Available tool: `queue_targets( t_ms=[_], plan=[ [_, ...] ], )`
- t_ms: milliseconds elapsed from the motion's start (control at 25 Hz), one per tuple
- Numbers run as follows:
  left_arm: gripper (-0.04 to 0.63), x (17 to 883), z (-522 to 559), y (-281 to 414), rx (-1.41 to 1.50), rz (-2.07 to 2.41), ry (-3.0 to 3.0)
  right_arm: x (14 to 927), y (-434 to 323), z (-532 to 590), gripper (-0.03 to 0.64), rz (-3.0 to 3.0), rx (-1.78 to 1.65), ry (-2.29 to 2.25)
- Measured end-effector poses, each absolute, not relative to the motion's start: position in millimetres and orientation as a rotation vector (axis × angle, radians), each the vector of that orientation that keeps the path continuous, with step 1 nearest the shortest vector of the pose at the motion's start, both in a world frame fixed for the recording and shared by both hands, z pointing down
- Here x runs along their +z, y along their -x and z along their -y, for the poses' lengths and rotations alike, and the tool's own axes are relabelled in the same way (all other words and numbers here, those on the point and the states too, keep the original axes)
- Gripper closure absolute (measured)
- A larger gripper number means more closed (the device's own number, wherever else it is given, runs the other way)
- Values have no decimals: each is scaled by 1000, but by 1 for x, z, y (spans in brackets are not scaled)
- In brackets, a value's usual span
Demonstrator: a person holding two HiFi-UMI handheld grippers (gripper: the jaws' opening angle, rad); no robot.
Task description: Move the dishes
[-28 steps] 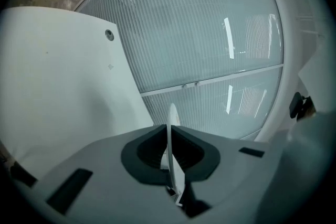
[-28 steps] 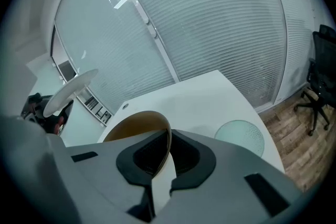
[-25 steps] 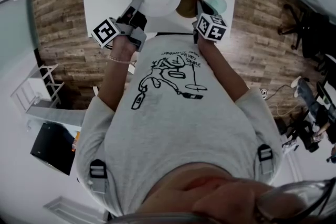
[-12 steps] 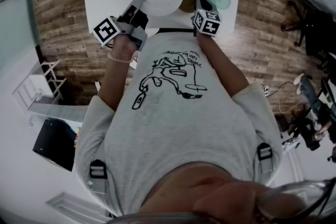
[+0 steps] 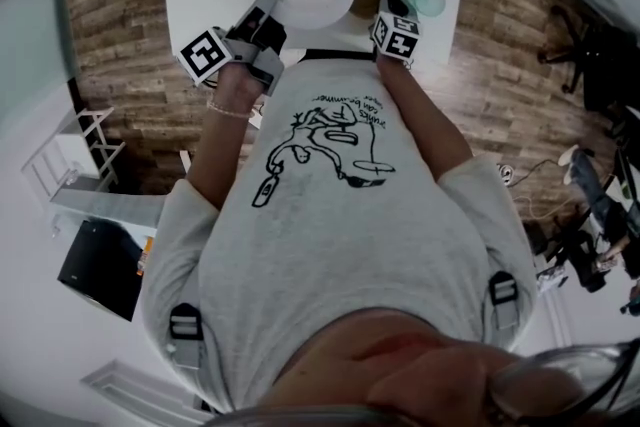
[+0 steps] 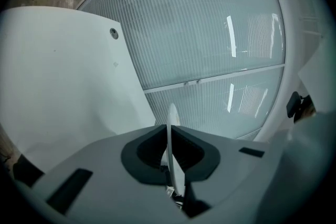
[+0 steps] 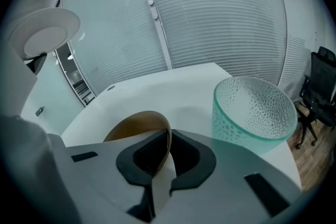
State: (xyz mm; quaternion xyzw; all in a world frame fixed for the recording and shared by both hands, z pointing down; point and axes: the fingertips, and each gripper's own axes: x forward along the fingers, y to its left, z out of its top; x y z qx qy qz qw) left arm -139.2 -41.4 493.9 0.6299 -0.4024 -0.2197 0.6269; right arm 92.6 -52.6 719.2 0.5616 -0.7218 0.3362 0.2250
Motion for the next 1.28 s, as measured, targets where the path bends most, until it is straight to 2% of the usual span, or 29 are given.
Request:
queue_targets(
  t_ms=[640,920,1280],
  plan=[
    [577,489,33,139,-504,930,-1459,729,-98,50,569,1982,914,-1559],
    [577,488,34,137,-506,923,-1469,714,-95,51,532,2013,893,-1548],
    [577,490,35,134,-512,913,-1463,687,-94,50,528,2064,875,-1553]
  ],
)
